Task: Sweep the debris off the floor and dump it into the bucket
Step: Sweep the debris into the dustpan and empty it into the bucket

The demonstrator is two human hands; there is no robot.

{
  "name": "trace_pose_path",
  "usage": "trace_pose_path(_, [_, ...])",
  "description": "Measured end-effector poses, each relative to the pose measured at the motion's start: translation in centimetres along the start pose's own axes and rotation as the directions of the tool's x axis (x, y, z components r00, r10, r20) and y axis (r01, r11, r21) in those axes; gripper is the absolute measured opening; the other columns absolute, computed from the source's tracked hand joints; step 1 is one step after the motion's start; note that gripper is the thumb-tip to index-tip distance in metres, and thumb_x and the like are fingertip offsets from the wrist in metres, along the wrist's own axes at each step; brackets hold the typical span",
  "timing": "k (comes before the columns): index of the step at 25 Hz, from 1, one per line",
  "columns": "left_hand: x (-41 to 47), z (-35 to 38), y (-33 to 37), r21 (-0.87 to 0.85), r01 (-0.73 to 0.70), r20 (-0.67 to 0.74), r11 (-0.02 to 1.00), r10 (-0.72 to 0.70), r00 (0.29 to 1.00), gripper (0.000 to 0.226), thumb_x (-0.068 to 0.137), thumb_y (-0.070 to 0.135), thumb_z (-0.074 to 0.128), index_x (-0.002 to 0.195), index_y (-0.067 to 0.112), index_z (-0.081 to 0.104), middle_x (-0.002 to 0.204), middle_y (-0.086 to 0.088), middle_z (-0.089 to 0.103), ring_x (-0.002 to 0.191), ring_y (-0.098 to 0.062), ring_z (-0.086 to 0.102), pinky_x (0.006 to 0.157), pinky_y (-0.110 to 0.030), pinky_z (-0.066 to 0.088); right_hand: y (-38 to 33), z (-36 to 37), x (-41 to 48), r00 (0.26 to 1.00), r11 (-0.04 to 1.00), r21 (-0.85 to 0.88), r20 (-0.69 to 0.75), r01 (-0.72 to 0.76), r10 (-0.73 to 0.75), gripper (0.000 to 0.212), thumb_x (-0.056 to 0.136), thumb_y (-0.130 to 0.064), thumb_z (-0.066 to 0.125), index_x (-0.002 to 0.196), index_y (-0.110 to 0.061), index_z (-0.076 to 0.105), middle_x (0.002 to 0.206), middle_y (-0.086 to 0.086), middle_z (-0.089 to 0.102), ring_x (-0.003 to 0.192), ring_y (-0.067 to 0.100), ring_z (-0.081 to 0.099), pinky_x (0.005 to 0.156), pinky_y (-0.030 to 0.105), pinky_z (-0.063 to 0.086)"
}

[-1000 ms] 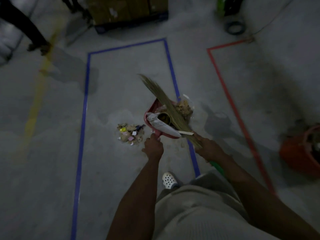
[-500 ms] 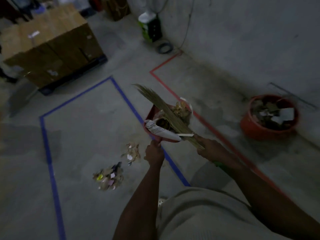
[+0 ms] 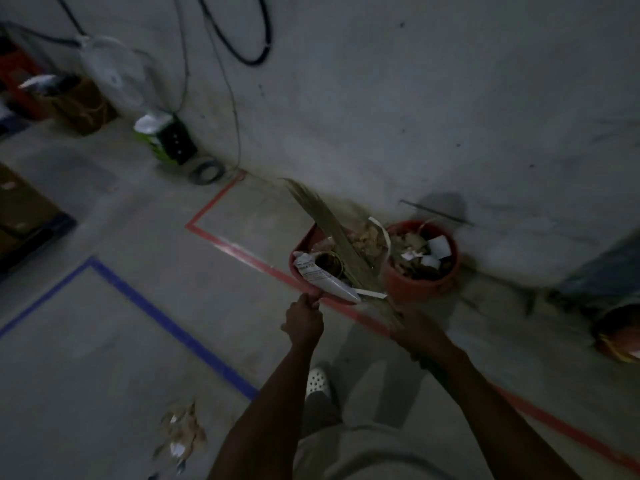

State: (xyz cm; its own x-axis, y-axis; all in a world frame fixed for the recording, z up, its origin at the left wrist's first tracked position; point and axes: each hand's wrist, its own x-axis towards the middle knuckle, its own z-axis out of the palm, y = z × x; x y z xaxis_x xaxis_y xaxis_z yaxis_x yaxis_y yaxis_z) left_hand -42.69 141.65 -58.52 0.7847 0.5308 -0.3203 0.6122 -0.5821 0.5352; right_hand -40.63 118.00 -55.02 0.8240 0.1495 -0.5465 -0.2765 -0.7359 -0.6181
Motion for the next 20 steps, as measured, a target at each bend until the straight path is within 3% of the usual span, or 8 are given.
trace_pose_path(2, [2.3, 1.2, 3.2, -0.005, -0.073, 0.037, 0.997, 0.074, 0.997, 0.027, 0.097, 0.019, 0.048, 0.12, 0.023, 0.06, 0.112, -0.009, 0.065, 0.108, -0.031, 0.06, 0.093, -0.048, 0.048, 0.5, -2.0, 1.5, 0.999, 0.999, 0.031, -0.033, -0.041, 0.042, 0.049, 0.084, -0.043, 0.064, 0.123, -0.06, 0.04, 0.086, -0.005, 0.06, 0.062, 0.018, 0.063, 0.044, 0.031, 0.049])
trace_pose_path(4, [5.0, 2.3, 6.5, 0.001, -0.143, 0.08, 0.99, 0.143, 0.987, 0.024, 0.098, 0.019, 0.047, 0.118, 0.02, 0.06, 0.111, -0.009, 0.064, 0.108, -0.031, 0.059, 0.093, -0.044, 0.047, 0.7, -4.0, 3.3, 0.997, 0.999, 0.003, -0.073, -0.037, 0.037, 0.051, 0.084, -0.035, 0.065, 0.124, -0.052, 0.039, 0.089, -0.008, 0.058, 0.066, 0.013, 0.059, 0.055, 0.035, 0.051])
trace_pose_path(8, [11.3, 3.3, 13.5, 0.064, -0.258, 0.166, 0.964, 0.244, 0.955, 0.022, 0.098, 0.021, 0.048, 0.117, 0.021, 0.059, 0.109, -0.006, 0.066, 0.107, -0.029, 0.06, 0.093, -0.046, 0.049, 0.2, -7.5, 7.9, 0.978, 0.997, 0.024, -0.195, -0.07, 0.074, 0.072, 0.087, -0.028, 0.065, 0.152, -0.04, 0.037, 0.119, 0.007, 0.065, 0.075, 0.018, 0.058, 0.059, 0.024, 0.044])
trace_pose_path(11, [15.8, 3.5, 18.1, 0.118, -0.363, 0.206, 0.924, 0.335, 0.919, 0.026, 0.096, 0.021, 0.05, 0.121, 0.023, 0.059, 0.113, -0.006, 0.065, 0.107, -0.029, 0.06, 0.093, -0.046, 0.049, -1.1, -9.5, 10.4, 0.96, 0.987, 0.126, -0.247, -0.102, 0.131, 0.069, 0.09, -0.03, 0.066, 0.153, -0.036, 0.038, 0.103, 0.002, 0.065, 0.059, 0.011, 0.059, 0.042, 0.018, 0.041])
trace_pose_path(16, [21.3, 3.9, 24.2, 0.18, -0.459, 0.267, 0.87, 0.406, 0.874, 0.033, 0.096, 0.024, 0.046, 0.128, 0.028, 0.057, 0.119, -0.007, 0.063, 0.114, -0.031, 0.058, 0.095, -0.047, 0.048, -3.2, -12.1, 13.8, 0.936, 0.968, 0.21, -0.292, -0.14, 0.198, 0.077, 0.088, -0.028, 0.066, 0.155, -0.044, 0.032, 0.104, 0.002, 0.068, 0.067, 0.009, 0.057, 0.051, 0.019, 0.044])
trace_pose_path(20, [23.3, 5.6, 27.5, 0.201, -0.535, 0.321, 0.821, 0.461, 0.827, 0.039, 0.097, 0.026, 0.045, 0.135, 0.029, 0.051, 0.125, -0.006, 0.061, 0.119, -0.031, 0.056, 0.095, -0.047, 0.048, -3.1, -13.6, 15.6, 0.914, 0.935, 0.297, -0.292, -0.193, 0.281, 0.076, 0.088, -0.028, 0.065, 0.153, -0.046, 0.033, 0.099, 0.005, 0.07, 0.067, 0.017, 0.067, 0.044, 0.021, 0.047])
